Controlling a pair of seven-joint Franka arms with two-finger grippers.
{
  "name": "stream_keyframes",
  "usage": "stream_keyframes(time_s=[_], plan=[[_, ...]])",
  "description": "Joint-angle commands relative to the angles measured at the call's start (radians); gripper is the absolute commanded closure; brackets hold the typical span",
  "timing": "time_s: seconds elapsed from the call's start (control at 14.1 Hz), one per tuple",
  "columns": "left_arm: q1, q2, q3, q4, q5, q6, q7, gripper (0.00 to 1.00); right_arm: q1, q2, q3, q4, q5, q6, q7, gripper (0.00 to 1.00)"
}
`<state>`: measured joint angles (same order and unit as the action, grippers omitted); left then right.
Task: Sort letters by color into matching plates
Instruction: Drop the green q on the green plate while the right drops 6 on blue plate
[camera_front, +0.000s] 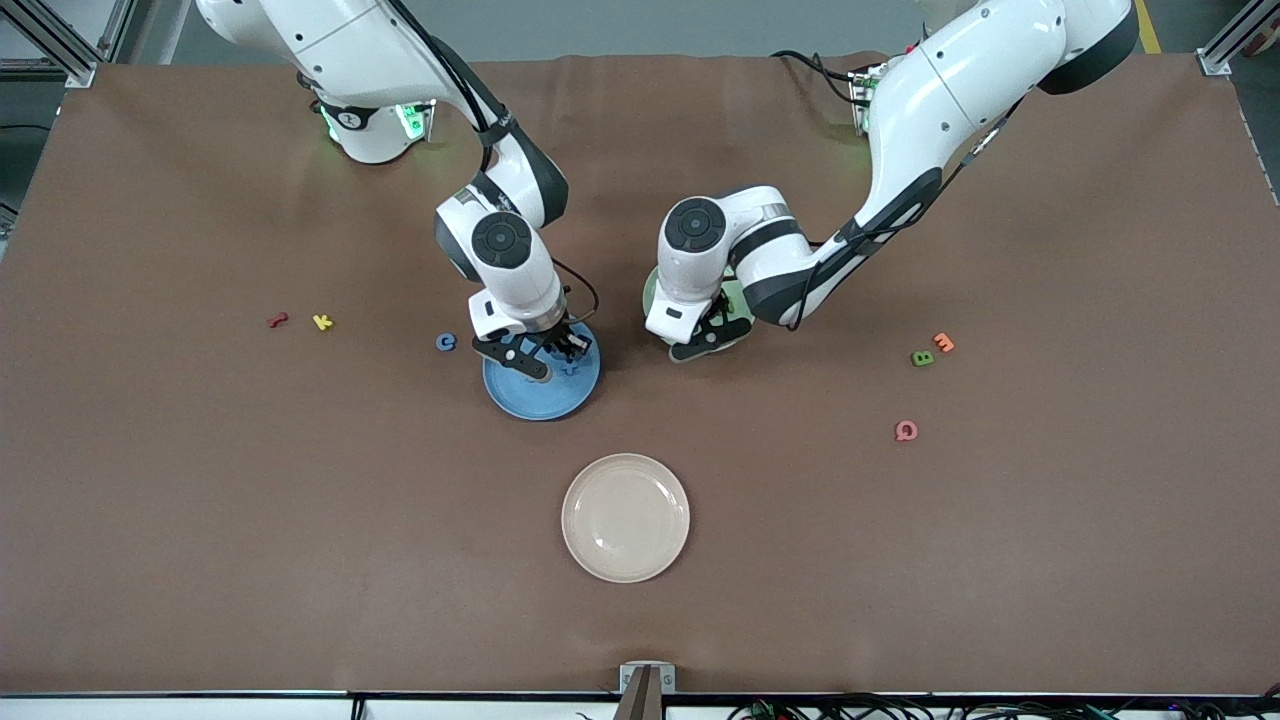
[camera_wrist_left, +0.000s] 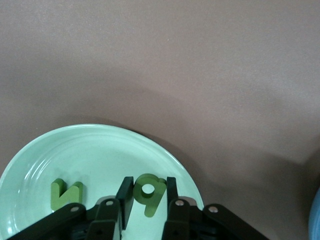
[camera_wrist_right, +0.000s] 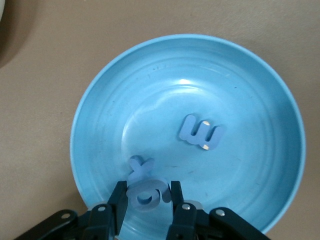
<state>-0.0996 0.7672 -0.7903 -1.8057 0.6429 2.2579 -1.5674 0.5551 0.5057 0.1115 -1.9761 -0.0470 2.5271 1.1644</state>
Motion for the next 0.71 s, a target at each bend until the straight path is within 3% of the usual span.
stream_keyframes(time_s=[0.0,0.21,0.64], plan=[[-0.006,0.004,0.003,0.017,-0.008,-0.003,0.007,0.1,0.011,0.011,-0.007,0.034,-0.005,-0.036,0.021,0.0],[0.003,-0.003,0.002,0.014,-0.008,-0.003,0.004,0.01,0.005,0.011,-0.007,0.083,-0.011,-0.119,0.011,0.0],[0.116,-0.04,-0.015,-0.017,-0.008,-0.012,0.14,0.01,-0.058,-0.009,-0.013,0.057,-0.016,-0.165,-0.176,0.0]])
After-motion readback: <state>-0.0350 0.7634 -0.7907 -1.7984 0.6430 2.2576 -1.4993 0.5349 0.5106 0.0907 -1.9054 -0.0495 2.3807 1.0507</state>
